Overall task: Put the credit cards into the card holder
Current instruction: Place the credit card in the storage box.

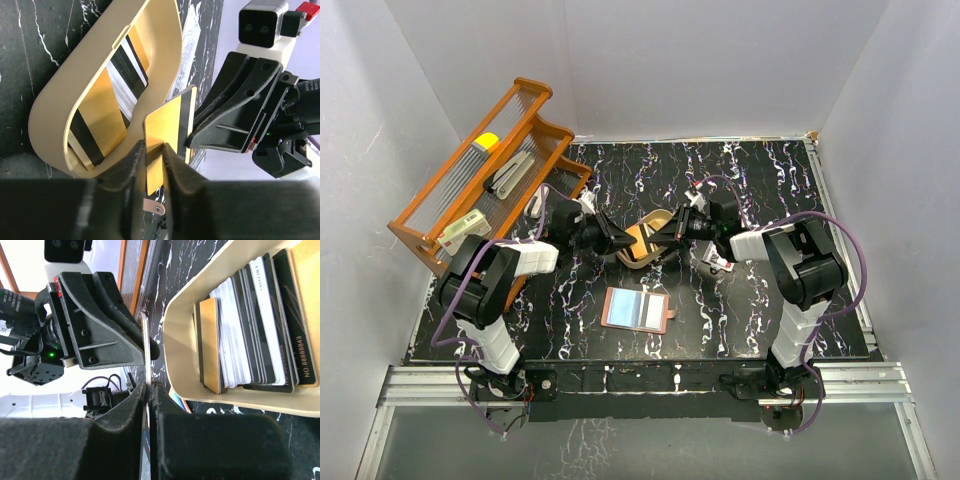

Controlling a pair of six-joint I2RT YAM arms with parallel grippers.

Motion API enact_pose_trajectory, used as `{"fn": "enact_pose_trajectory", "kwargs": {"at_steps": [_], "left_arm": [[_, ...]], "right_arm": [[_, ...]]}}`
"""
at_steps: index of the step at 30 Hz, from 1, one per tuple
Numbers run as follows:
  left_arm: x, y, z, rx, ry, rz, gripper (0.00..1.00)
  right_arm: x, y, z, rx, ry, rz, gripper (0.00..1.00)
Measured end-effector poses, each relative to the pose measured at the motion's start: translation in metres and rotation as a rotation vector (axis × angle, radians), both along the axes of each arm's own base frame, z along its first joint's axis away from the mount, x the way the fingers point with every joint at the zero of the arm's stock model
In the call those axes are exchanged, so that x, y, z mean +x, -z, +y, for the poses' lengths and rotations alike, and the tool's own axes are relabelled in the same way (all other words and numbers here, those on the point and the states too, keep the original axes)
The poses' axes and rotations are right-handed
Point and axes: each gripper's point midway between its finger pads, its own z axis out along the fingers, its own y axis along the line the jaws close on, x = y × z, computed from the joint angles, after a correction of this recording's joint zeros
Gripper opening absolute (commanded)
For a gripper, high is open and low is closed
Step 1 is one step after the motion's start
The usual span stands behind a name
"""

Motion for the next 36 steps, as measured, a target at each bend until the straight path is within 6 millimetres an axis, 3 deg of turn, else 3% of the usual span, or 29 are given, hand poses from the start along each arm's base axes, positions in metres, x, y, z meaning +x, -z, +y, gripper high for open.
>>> {"fn": "enact_pose_trajectory", "kwargs": {"at_steps": [1, 7, 18, 21, 26, 32, 36], "left_arm": [[0.001, -0.001, 0.001, -0.006, -0.005, 0.001, 0.01], [0.005, -0.013, -0.002, -0.052, 0.002, -0.022, 0.0], [0.0, -0.006, -0.005, -0.065, 0.031, -0.005, 0.0], [-0.001, -0.007, -0.006, -0.07, 0.038, -0.006, 0.06], [-0.002, -0.007, -0.006, -0.071, 0.046, -0.009, 0.05], [-0.003, -0.006, -0.006, -0.065, 0.061, -0.014, 0.09], [-0.004, -0.005, -0.006, -0.052, 0.067, -0.015, 0.19]], "right_arm": [[0.001, -0.001, 0.0, 0.001, 0.001, -0.004, 0.06], [0.005, 0.001, -0.007, 0.0, 0.018, 0.003, 0.12], [-0.004, 0.006, -0.016, 0.015, 0.007, 0.031, 0.08], [-0.005, 0.005, -0.017, 0.025, 0.002, 0.029, 0.11], [-0.007, 0.002, -0.019, 0.045, -0.005, 0.029, 0.14], [-0.012, 0.001, -0.021, 0.054, -0.015, 0.024, 0.09], [-0.014, 0.001, -0.022, 0.058, -0.021, 0.023, 0.03]]}}
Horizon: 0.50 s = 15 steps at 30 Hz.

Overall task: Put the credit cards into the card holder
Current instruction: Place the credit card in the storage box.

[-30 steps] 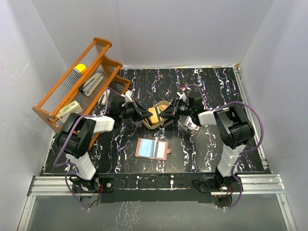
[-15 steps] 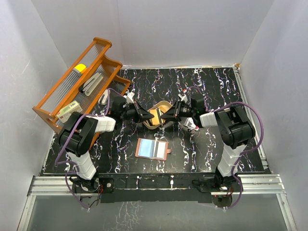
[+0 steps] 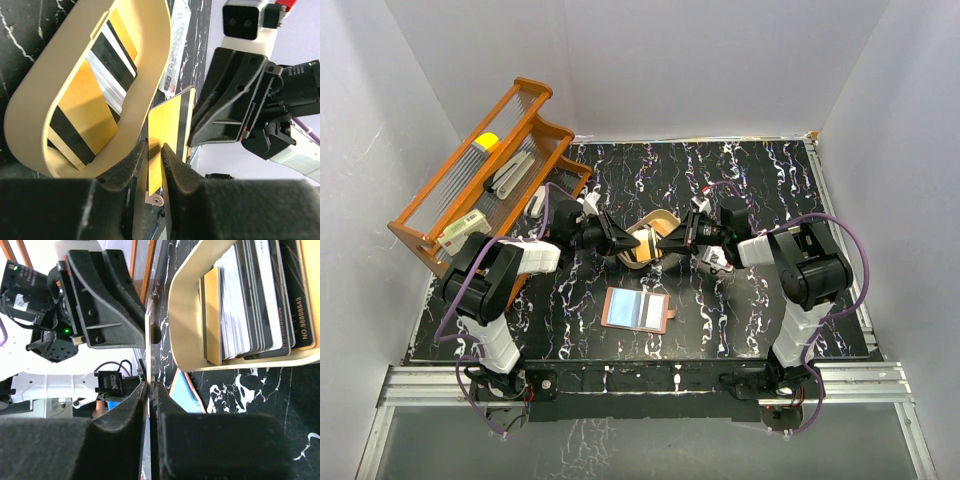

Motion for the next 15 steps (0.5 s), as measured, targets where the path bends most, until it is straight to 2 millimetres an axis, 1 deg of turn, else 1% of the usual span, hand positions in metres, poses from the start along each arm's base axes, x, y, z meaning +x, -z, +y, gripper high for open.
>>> {"fn": "enact_pose_trajectory", "kwargs": {"at_steps": [4, 6, 7, 9, 11, 12, 15], "left_arm": [[0.0, 0.005, 0.002, 0.014, -0.004, 0.01, 0.21], [0.0, 0.007, 0.002, 0.016, -0.006, 0.015, 0.17], [0.0, 0.008, 0.002, 0.016, -0.007, 0.017, 0.16], [0.001, 0.007, 0.002, 0.014, -0.007, 0.016, 0.22], [0.001, 0.005, 0.002, 0.006, -0.006, 0.013, 0.31], [0.001, 0.004, 0.001, -0.002, -0.005, 0.012, 0.33], [0.001, -0.003, -0.002, -0.031, 0.001, 0.006, 0.35]], "right_arm": [[-0.002, -0.007, 0.0, 0.019, -0.013, -0.01, 0.02], [-0.002, -0.011, 0.0, 0.025, -0.014, -0.018, 0.01], [-0.002, -0.012, 0.0, 0.026, -0.014, -0.022, 0.01], [-0.002, -0.013, 0.0, 0.029, -0.016, -0.026, 0.0], [-0.002, -0.014, 0.0, 0.03, -0.016, -0.027, 0.0], [-0.002, -0.014, 0.0, 0.03, -0.016, -0.026, 0.0], [-0.002, -0.014, 0.0, 0.031, -0.015, -0.025, 0.0]]}}
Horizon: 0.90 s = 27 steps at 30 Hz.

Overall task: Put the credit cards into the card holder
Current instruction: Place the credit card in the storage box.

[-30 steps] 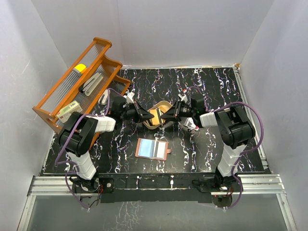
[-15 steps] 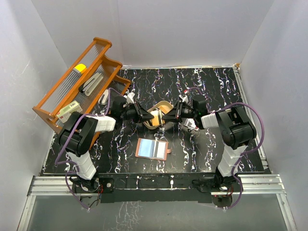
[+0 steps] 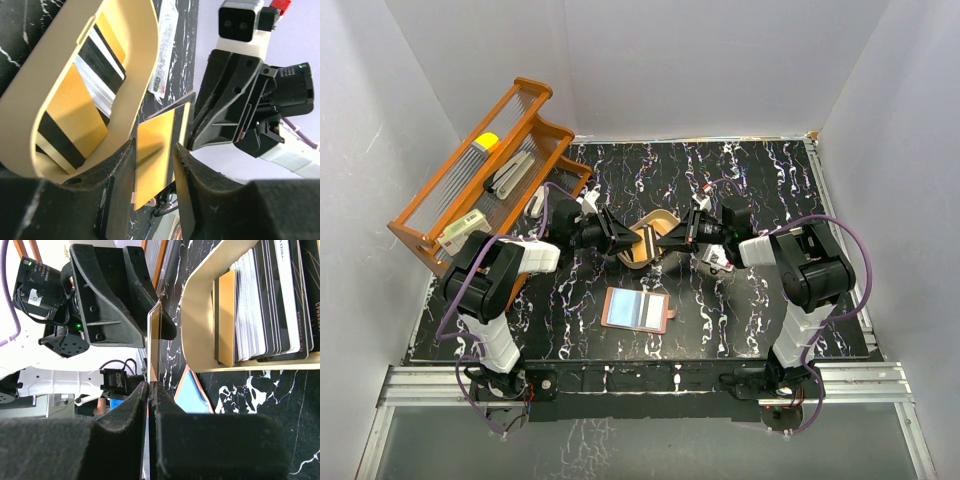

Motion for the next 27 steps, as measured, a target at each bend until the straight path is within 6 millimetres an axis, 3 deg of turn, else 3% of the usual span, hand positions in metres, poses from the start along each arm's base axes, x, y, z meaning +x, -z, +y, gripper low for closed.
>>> {"fn": "enact_pose_trajectory", "kwargs": {"at_steps": [6, 11, 21, 27], "left_arm": [[0.0, -0.009, -0.003, -0.038, 0.012, -0.013, 0.28], [0.001, -0.005, -0.001, -0.028, 0.004, -0.002, 0.03], [0.004, 0.006, 0.01, 0.017, -0.017, 0.016, 0.1], [0.002, 0.012, 0.017, 0.044, -0.023, 0.032, 0.05]], "right_arm": [[0.004, 0.0, 0.0, -0.002, 0.01, 0.0, 0.0], [0.01, 0.0, 0.001, -0.009, 0.016, -0.005, 0.0], [0.026, 0.017, -0.001, -0.109, 0.047, 0.005, 0.0], [0.031, 0.029, -0.006, -0.143, 0.065, 0.022, 0.0]]}}
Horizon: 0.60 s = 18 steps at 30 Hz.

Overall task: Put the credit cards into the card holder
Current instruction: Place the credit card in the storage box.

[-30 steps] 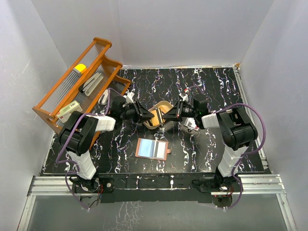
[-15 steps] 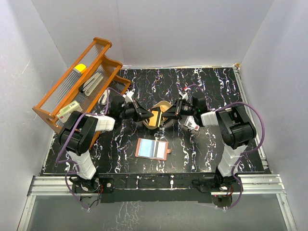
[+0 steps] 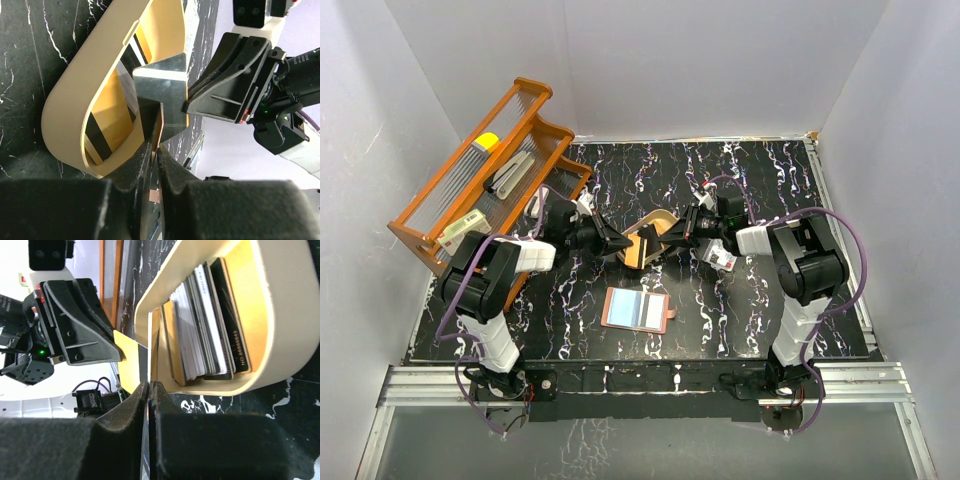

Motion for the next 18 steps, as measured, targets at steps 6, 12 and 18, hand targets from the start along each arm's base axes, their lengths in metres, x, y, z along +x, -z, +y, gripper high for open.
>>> {"fn": "enact_pose_trajectory", "kwargs": {"at_steps": [6, 12, 18], "left_arm": [[-0.005, 0.003, 0.006, 0.014, -0.008, 0.013, 0.0], [-0.011, -0.006, 0.016, 0.052, -0.026, 0.004, 0.0], [-0.021, -0.029, 0.025, 0.085, -0.026, -0.055, 0.0]], "right_arm": [[0.012, 0.014, -0.001, -0.052, 0.006, 0.015, 0.0], [0.027, 0.017, -0.006, -0.135, 0.021, -0.022, 0.15], [0.039, 0.017, -0.012, -0.212, 0.036, -0.046, 0.4]]}}
